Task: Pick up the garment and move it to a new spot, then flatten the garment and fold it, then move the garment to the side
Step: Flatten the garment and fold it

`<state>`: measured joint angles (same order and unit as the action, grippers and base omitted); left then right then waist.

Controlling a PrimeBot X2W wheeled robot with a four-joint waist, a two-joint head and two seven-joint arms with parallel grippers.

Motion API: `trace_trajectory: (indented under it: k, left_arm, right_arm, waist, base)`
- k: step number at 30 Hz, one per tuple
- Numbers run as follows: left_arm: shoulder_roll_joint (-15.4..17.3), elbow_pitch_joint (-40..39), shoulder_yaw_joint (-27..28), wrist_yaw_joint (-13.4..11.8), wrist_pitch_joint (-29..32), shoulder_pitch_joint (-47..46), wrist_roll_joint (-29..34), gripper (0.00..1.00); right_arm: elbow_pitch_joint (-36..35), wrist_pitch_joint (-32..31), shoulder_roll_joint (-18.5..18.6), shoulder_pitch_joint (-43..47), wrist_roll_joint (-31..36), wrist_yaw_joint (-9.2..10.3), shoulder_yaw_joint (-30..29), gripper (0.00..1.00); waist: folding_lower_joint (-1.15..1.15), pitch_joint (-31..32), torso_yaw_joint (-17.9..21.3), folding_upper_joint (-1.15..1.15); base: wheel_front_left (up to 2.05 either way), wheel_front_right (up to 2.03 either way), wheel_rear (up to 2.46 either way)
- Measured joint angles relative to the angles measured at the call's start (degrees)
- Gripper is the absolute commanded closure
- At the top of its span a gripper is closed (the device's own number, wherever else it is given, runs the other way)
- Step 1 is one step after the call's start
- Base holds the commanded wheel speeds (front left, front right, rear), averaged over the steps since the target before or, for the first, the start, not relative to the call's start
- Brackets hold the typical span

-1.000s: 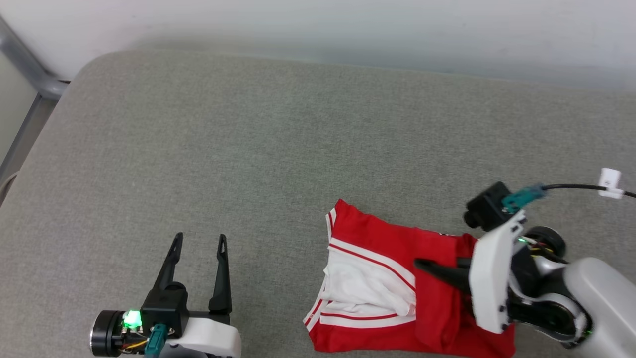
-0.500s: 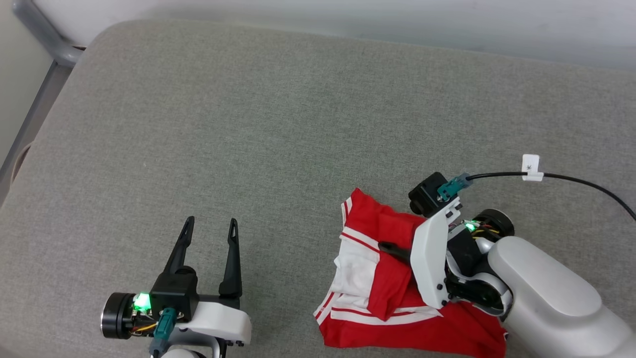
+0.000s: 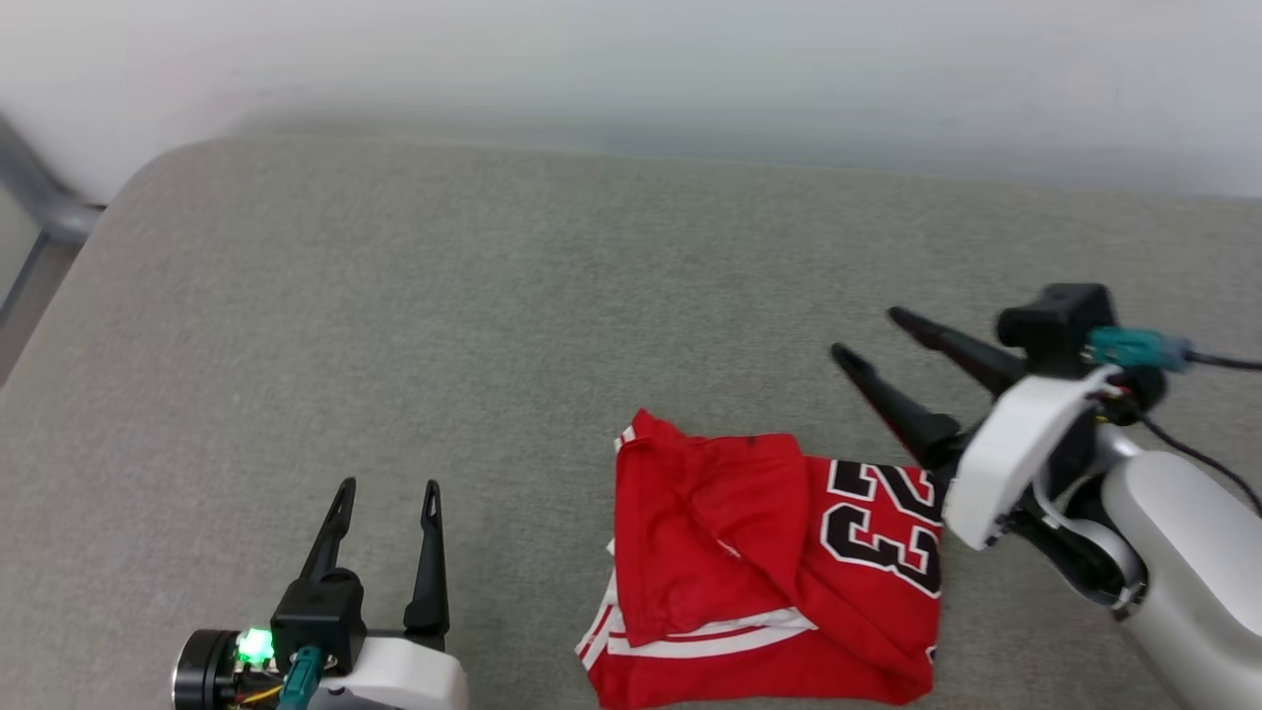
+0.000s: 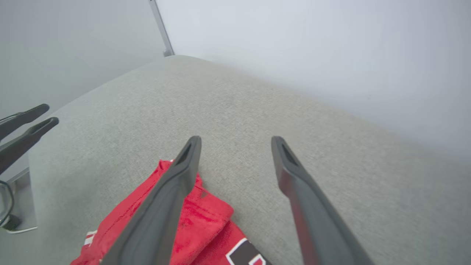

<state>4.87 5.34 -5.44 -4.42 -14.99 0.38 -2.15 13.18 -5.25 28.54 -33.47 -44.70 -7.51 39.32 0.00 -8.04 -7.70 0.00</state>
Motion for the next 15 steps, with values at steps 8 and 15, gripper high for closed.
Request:
trace_trajectory:
  k: [8, 15]
  left_arm:
    - [0.3, -0.2, 1.1, 0.1, 0.0, 2.0, 0.1, 0.0]
    - [0.0, -1.4, 1.3, -0.7, 0.0, 4.3, 0.4, 0.0]
  right_arm:
    - [-0.6, 11.6, -2.8, 10.0, 15.5, 0.0, -15.5, 0.0]
    - [-5.3, 17.1, -10.0, 20.4, 27.7, -0.01, -28.0, 0.0]
  waist:
    - [0.0, 3.0, 4.4, 0.0]
    - [-0.01, 5.0, 7.4, 0.0]
  base:
    - [0.0, 0.0, 0.0]
    - [0.0, 0.0, 0.0]
